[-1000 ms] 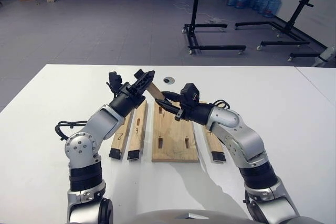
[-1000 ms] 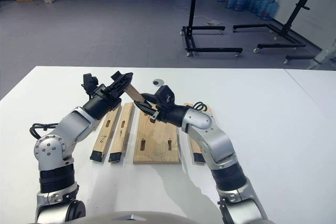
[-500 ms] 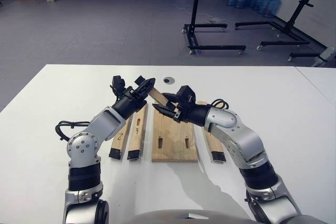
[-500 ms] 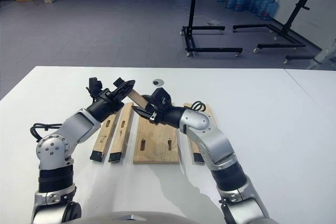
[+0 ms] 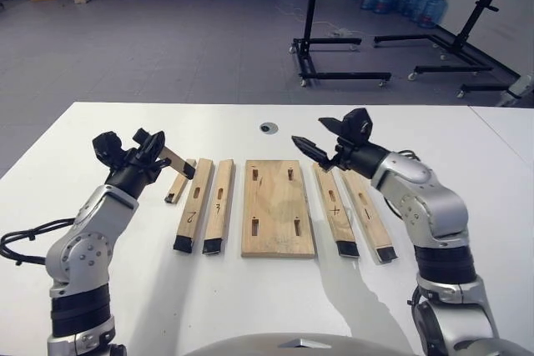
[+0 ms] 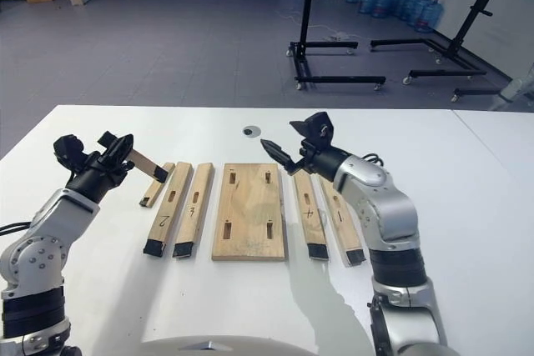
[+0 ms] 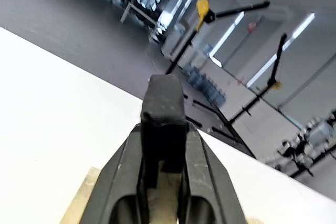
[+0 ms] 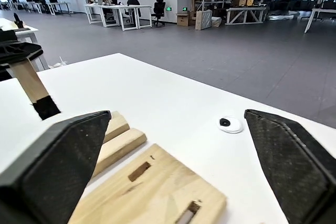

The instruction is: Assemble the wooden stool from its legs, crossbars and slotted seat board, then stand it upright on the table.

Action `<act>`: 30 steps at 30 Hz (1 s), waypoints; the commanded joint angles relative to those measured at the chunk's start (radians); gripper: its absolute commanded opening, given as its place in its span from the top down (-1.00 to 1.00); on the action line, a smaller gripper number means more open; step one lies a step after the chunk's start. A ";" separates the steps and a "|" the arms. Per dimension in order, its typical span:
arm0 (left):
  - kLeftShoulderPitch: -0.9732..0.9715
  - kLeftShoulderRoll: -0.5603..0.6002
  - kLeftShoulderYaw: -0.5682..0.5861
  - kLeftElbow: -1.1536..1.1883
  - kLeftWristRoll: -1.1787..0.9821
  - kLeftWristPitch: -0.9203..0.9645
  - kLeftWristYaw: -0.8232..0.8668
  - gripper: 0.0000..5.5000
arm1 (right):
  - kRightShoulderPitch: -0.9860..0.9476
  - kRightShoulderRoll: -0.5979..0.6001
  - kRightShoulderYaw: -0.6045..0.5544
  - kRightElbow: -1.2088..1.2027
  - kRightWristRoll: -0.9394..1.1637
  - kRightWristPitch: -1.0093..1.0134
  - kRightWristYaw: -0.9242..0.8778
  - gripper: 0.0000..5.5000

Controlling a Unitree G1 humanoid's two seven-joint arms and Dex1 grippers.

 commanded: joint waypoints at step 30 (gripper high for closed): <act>0.078 -0.079 -0.113 0.120 0.400 -0.174 -0.178 0.86 | 0.103 0.097 0.060 0.035 -0.025 0.007 -0.089 -0.70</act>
